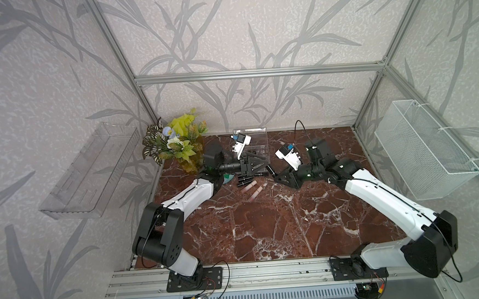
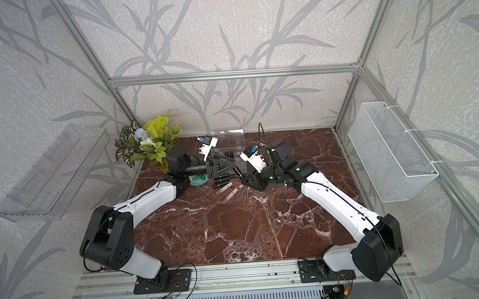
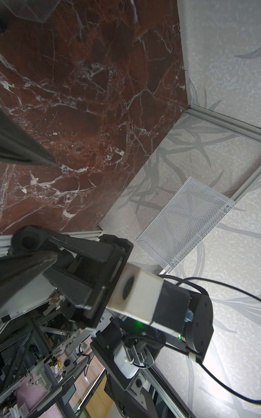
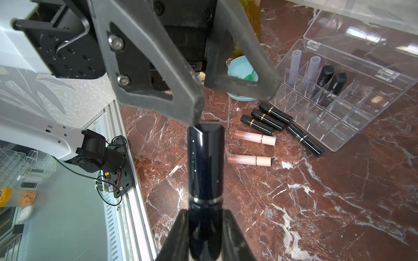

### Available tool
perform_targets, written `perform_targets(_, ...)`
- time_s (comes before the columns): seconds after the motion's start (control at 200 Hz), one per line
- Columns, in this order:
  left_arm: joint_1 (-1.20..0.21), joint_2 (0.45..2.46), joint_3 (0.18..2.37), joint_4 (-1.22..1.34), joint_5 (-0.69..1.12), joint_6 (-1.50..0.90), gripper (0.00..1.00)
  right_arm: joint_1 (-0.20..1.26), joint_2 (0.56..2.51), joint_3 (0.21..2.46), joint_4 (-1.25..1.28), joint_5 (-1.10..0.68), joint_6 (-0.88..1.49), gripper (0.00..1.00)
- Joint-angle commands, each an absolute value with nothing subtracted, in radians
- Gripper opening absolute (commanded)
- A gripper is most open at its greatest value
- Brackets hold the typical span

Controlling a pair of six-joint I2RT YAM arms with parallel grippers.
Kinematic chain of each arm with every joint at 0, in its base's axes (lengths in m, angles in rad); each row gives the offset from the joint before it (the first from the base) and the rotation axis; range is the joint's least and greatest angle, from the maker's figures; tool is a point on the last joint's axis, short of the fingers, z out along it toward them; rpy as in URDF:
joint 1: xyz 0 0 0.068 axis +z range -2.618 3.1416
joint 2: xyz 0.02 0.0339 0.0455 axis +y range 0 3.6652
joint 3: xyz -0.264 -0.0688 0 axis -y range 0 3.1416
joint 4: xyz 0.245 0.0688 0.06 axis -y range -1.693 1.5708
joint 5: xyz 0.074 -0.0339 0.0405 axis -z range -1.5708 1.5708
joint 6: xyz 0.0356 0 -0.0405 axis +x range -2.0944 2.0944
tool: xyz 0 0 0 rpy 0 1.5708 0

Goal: Arrange the lipsticks in the organizer
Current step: Pick up the lipstick at the center of the board.

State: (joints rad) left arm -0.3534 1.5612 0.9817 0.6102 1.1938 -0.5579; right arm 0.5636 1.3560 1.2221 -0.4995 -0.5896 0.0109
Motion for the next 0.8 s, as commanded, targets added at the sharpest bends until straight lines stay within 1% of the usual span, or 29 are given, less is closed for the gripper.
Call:
perform_targets(0.0, -0.373, 1.546, 1.014, 0.575, 1.24, -0.506, 0.58, 0.565, 1.358, 1.27, -0.478, -0.614, 0.008, 0.23)
perform_targets(0.08, -0.378, 1.544, 1.019, 0.559, 1.241, -0.493, 0.53, 0.565, 1.358, 1.274, -0.481, -0.61, 0.005, 0.23)
perform_targets(0.235, -0.391, 1.537, 1.029, 0.509, 1.246, -0.448, 0.51, 0.565, 1.362, 1.279, -0.481, -0.608, 0.005, 0.23)
perform_targets(0.31, -0.396, 1.536, 1.037, 0.475, 1.244, -0.424, 0.42, 0.565, 1.362, 1.284, -0.481, -0.607, 0.004, 0.23)
perform_targets(0.365, -0.397, 1.536, 1.041, 0.463, 1.241, -0.414, 0.32, 0.565, 1.363, 1.286, -0.483, -0.607, 0.002, 0.23)
perform_targets(0.415, -0.397, 1.537, 1.041, 0.46, 1.241, -0.414, 0.27, 0.565, 1.362, 1.287, -0.486, -0.606, 0.001, 0.23)
perform_targets(0.54, -0.399, 1.537, 1.043, 0.46, 1.238, -0.414, 0.23, 0.565, 1.361, 1.282, -0.485, -0.607, 0.0, 0.24)
perform_targets(0.625, -0.399, 1.537, 1.043, 0.459, 1.237, -0.413, 0.21, 0.565, 1.364, 1.282, -0.485, -0.601, 0.0, 0.26)
perform_targets(0.67, -0.399, 1.535, 1.043, 0.459, 1.237, -0.412, 0.19, 0.566, 1.363, 1.28, -0.483, -0.599, 0.001, 0.3)
perform_targets(0.715, -0.399, 1.532, 1.042, 0.458, 1.232, -0.409, 0.18, 0.566, 1.362, 1.28, -0.481, -0.594, 0.002, 0.37)
perform_targets(0.75, -0.399, 1.531, 1.042, 0.452, 1.221, -0.403, 0.18, 0.565, 1.361, 1.277, -0.475, -0.589, 0.004, 0.46)
perform_targets(0.76, -0.399, 1.531, 1.043, 0.448, 1.215, -0.4, 0.18, 0.565, 1.36, 1.276, -0.474, -0.585, 0.004, 0.53)
perform_targets(0.795, -0.399, 1.529, 1.049, 0.417, 1.178, -0.377, 0.18, 0.565, 1.353, 1.271, -0.464, -0.569, 0.009, 0.7)
